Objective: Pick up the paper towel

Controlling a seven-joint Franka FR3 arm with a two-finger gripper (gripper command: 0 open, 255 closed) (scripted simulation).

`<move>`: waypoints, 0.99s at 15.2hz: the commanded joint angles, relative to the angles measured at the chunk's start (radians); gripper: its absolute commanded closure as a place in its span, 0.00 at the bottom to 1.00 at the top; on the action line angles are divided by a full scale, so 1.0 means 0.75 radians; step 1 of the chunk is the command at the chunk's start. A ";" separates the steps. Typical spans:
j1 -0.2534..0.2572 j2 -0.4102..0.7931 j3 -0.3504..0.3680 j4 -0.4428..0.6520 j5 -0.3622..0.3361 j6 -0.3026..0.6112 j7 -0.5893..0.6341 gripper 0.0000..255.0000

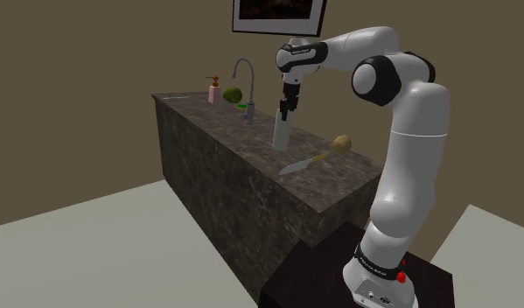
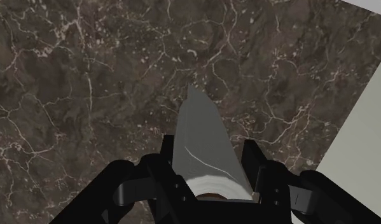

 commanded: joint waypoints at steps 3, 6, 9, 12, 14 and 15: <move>-0.001 0.001 -0.001 -0.003 -0.002 0.001 0.000 1.00; -0.002 0.008 -0.001 0.027 0.001 -0.022 0.000 1.00; -0.005 0.013 -0.002 0.087 0.002 -0.077 -0.001 1.00; -0.009 0.021 -0.003 0.152 0.005 -0.134 -0.003 1.00; -0.012 0.028 -0.004 0.197 0.007 -0.173 -0.005 1.00; -0.014 0.032 -0.005 0.221 0.008 -0.193 -0.005 1.00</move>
